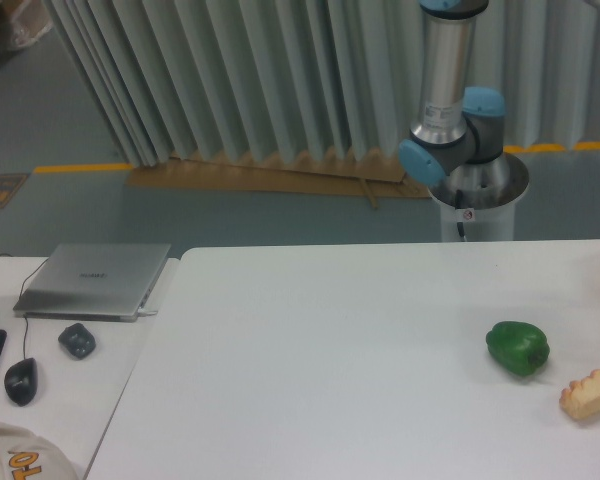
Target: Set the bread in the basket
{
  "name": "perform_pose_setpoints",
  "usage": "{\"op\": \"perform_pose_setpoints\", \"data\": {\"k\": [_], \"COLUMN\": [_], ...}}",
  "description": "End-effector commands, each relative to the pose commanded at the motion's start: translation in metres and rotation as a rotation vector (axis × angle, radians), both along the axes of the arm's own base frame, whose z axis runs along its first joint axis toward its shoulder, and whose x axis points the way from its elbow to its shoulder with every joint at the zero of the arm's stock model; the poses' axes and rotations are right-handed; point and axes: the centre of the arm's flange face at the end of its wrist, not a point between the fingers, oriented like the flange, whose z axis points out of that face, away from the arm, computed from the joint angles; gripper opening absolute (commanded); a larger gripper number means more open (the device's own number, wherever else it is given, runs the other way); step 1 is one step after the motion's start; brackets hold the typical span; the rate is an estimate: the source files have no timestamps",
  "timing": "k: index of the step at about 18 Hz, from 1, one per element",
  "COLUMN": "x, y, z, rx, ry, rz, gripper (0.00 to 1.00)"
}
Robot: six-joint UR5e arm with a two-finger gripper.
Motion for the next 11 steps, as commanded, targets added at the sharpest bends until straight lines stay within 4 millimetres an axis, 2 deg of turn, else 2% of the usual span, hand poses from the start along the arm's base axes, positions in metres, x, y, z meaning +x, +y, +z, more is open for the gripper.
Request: {"op": "perform_pose_setpoints", "data": {"k": [1, 4, 7, 9, 11], "x": [0.002, 0.028, 0.056, 0.072, 0.087], "y": [0.004, 0.065, 0.126, 0.156, 0.181], "z": [0.0, 0.007, 0.024, 0.029, 0.022], "rx": [0.006, 0.083, 0.183, 0.194, 0.17], "ry": [-0.002, -0.011, -0.015, -0.017, -0.009], "rz": [0.01, 0.196, 0.384, 0.439, 0.456], "gripper": [1.0, 1.0, 1.0, 1.0, 1.0]}}
